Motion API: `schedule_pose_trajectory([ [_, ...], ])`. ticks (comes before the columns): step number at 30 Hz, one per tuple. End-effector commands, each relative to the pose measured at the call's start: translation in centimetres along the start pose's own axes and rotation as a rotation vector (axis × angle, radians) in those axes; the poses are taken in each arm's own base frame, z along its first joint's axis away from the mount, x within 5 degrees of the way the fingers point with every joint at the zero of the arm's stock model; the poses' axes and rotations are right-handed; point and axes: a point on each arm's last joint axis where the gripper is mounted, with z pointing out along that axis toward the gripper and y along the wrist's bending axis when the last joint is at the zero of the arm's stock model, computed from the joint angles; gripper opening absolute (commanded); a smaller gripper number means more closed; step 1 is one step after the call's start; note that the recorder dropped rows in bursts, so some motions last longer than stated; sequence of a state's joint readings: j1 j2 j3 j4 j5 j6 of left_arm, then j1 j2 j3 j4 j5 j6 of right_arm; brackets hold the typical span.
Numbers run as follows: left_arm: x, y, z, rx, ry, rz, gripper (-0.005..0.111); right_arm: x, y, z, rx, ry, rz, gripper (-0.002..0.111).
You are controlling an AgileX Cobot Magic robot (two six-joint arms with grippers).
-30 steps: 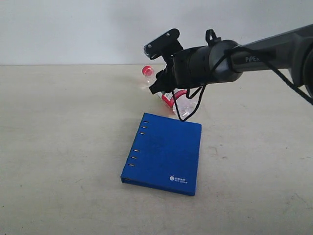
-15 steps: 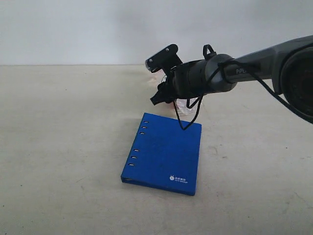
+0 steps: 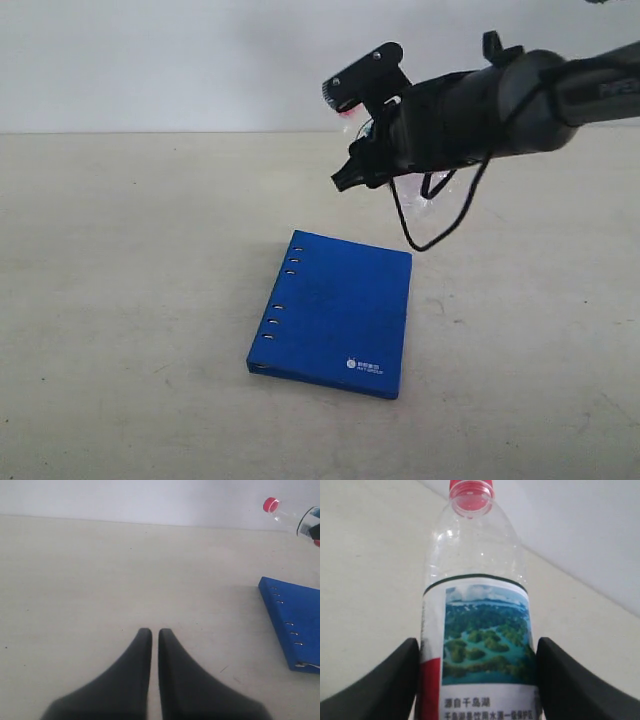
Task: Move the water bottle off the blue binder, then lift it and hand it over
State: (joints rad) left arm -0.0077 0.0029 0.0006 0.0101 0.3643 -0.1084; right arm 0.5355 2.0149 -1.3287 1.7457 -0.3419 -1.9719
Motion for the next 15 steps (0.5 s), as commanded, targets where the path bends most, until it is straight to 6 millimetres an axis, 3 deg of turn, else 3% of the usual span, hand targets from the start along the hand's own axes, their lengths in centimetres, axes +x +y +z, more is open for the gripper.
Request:
schedule_pose_trajectory([
  [1,-0.1,0.0,0.0,0.003,-0.013,0.007,0.005,2.9,1.2,-1.4,-0.325,-0.040,-0.040,0.000],
  [4,-0.1,0.0,0.0,0.003,-0.013,0.007,0.005,4.9,1.5,-1.6,-0.549,-0.094,-0.111,0.000],
  [8,-0.1,0.0,0.0,0.003,-0.013,0.007,0.005,6.1,-0.8,-1.2,-0.573,-0.108,0.000,0.000],
  [11,-0.1,0.0,0.0,0.003,-0.013,0.007,0.005,5.9,-3.0,-1.7,-0.632,-0.171,0.095,0.000],
  [15,-0.1,0.0,0.0,0.003,-0.013,0.007,0.005,4.3,-6.3,-4.1,-0.669,-0.313,0.140,0.000],
])
